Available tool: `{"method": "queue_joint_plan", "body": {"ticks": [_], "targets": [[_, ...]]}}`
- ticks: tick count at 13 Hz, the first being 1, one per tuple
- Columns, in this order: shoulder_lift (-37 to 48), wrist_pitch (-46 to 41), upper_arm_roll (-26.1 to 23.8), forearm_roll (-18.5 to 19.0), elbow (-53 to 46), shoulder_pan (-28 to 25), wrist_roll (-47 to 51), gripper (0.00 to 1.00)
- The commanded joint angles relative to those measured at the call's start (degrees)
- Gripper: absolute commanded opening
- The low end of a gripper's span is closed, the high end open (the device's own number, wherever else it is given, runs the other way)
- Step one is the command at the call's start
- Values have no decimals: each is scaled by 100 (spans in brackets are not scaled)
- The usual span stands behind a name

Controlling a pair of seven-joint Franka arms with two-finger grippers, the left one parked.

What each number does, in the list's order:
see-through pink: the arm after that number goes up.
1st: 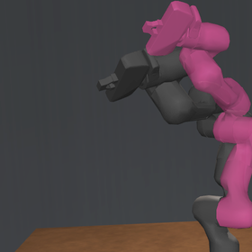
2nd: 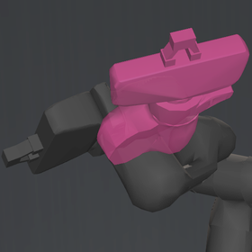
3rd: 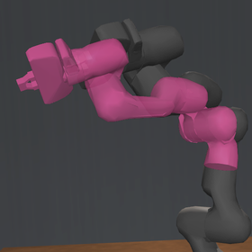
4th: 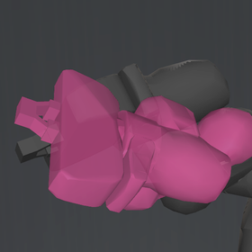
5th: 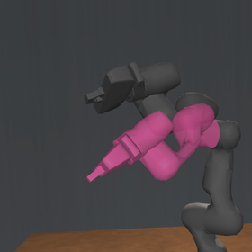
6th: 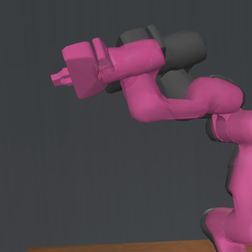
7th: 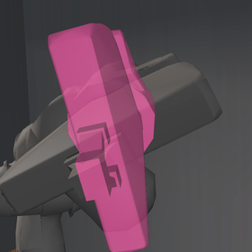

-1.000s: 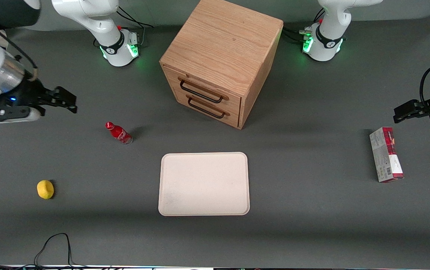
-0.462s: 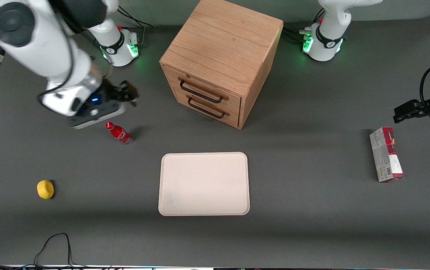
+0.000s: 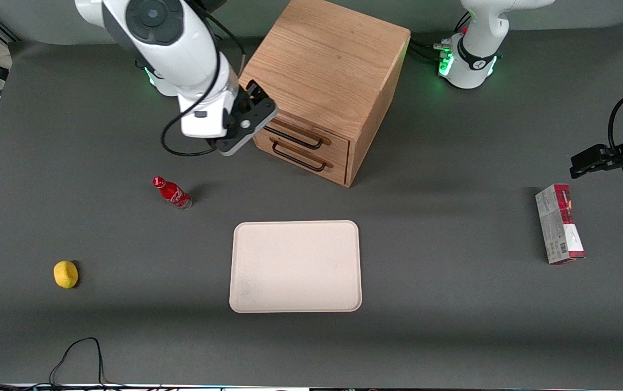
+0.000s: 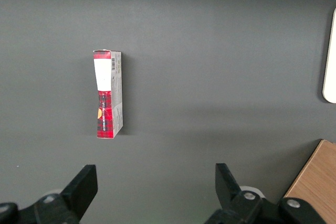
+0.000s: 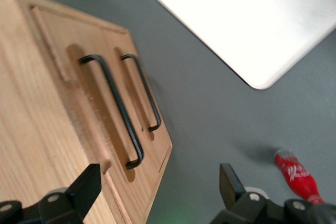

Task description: Open upper drawer

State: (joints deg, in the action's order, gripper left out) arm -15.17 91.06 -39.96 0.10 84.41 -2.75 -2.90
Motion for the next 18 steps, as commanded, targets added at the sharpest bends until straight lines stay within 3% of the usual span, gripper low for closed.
{"method": "queue_joint_plan", "body": {"ticks": [1, 11, 18], "targets": [[-381, -45, -161, -298, -215, 29, -702, 100], [-522, 1185, -196, -370, 980, 20, -1336, 100], [-689, 1466, -196, -335, 1200, 12, -1362, 100]]}}
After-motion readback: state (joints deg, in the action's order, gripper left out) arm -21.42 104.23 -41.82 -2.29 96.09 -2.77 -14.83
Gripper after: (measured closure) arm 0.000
